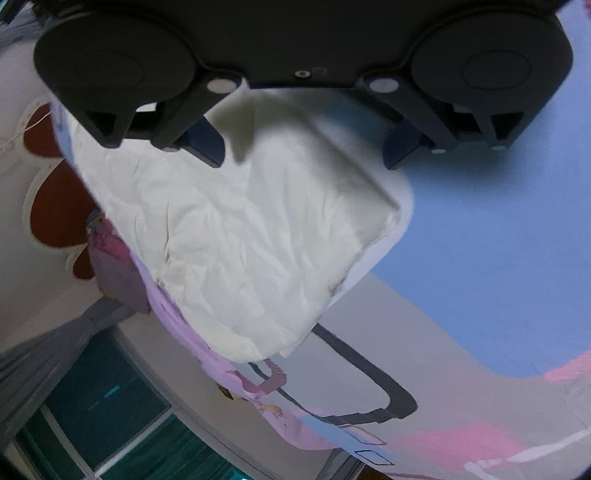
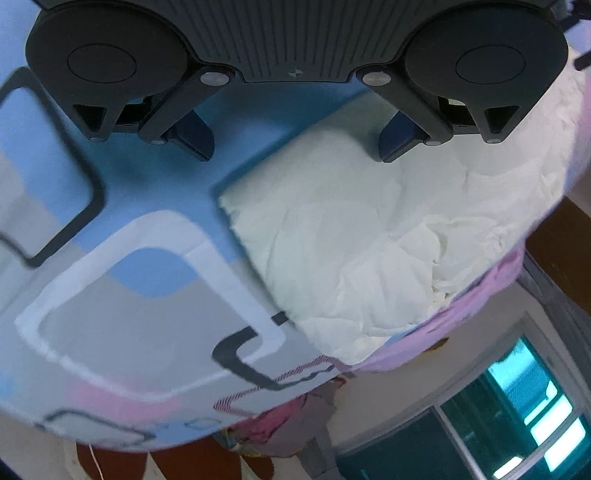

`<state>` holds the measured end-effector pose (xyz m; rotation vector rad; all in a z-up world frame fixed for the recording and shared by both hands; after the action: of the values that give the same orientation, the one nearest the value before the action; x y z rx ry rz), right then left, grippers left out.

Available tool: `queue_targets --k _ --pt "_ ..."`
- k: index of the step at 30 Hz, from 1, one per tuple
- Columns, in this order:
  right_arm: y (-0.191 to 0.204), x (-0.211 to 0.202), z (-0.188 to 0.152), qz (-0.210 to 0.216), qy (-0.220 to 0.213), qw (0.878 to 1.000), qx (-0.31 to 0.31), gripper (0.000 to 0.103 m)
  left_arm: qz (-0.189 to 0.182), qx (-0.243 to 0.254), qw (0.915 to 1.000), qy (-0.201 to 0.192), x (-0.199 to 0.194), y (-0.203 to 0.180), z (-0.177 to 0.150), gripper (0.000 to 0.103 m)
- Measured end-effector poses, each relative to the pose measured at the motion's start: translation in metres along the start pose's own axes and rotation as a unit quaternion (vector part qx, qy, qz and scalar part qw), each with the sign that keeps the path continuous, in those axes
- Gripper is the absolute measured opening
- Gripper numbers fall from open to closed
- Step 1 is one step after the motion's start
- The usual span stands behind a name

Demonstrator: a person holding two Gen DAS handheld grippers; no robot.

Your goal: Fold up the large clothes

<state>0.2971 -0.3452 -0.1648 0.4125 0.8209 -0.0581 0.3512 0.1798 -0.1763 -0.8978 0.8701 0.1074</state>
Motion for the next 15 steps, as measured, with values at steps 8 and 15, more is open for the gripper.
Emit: queue_targets --k 8,15 --pt "-0.005 0.018 0.017 0.009 -0.037 0.997 0.067 0.060 -0.016 -0.011 0.9995 -0.026 0.015 -0.004 0.013 0.051" --pt "0.006 0.004 0.029 0.006 -0.044 0.998 0.043 0.025 -0.028 0.003 0.9994 -0.017 0.012 -0.008 0.015 0.024"
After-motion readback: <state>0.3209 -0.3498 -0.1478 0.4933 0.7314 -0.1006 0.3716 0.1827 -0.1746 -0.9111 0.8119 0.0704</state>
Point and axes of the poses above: each gripper's, at about its wrist camera, not at the fingertips, and x roughly the way its jaws point, y to its left, z to its top, the point moved 1 cm from there along x, roughly the way its jaws point, and after that the axes turned 13 degrees about -x, right-handed, at the moved point
